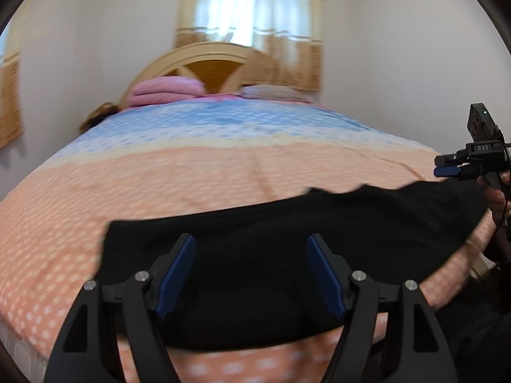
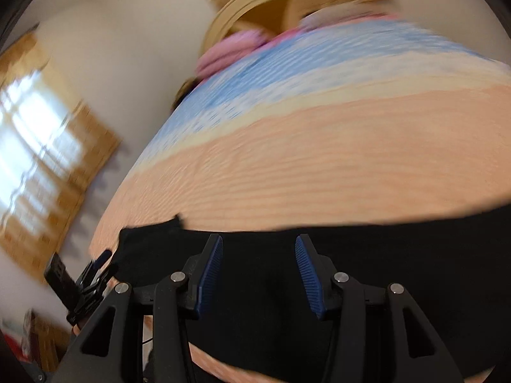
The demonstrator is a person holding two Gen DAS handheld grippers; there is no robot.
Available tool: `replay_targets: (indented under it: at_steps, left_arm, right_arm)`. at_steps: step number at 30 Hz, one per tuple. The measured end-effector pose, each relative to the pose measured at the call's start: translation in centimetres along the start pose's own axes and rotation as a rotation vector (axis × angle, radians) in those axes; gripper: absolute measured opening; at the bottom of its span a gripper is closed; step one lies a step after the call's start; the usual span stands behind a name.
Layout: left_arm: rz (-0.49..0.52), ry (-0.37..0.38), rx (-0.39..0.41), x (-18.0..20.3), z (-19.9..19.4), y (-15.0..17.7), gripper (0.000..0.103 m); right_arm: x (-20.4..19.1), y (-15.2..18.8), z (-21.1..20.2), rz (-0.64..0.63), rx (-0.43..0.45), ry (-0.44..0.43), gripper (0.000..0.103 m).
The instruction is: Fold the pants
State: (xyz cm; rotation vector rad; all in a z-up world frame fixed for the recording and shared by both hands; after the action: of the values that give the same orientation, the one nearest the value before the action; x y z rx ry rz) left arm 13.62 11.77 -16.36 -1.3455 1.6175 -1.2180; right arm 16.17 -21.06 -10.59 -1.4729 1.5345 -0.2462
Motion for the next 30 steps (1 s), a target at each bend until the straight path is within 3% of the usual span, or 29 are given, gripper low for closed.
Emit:
replay_targets:
  at_steps: [7,12,22,27,30]
  left_arm:
    - [0.065,0.212,-0.035,9.5,1.9,-0.7,0.075]
    - [0.115,0.353,-0.065,16.4,2.5,-0.7,0.075]
    - [0.259,0.544,-0.156,25.8,3.3,1.5,0.072]
    - [0.292,0.563,-0.209,27.6,4.0,3.0,0.071]
    - [0.283,0.550,-0.243,27.7,5.0,3.7,0.062]
  right_arm:
    - [12.1,-0.4,-12.5,0.170,0.186,0.250,0.050]
    - [17.9,-0.4,-17.4,0.294,0.267,0.364,0.048]
    - [22.0,-0.5,-20.2,0.391,0.336,0.380,0.042]
    - [24.0,0.7,-20.2,0.434,0.332,0.400,0.042]
    - [24.8,0.6,-20.4,0.437,0.361,0.417,0.042]
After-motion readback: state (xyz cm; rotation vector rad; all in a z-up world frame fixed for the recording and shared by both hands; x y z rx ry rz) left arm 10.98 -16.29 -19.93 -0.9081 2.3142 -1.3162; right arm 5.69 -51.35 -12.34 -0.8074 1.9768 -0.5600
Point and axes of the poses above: each gripper's, at about its wrist camera, not at the fingertips, and z roughly the way its jaws point, x to its right, y to its underside, the point moved 8 cm from there along z, roughly the way its jaws point, and after that the axes turned 12 degrees about x, right-handed, at the moved point
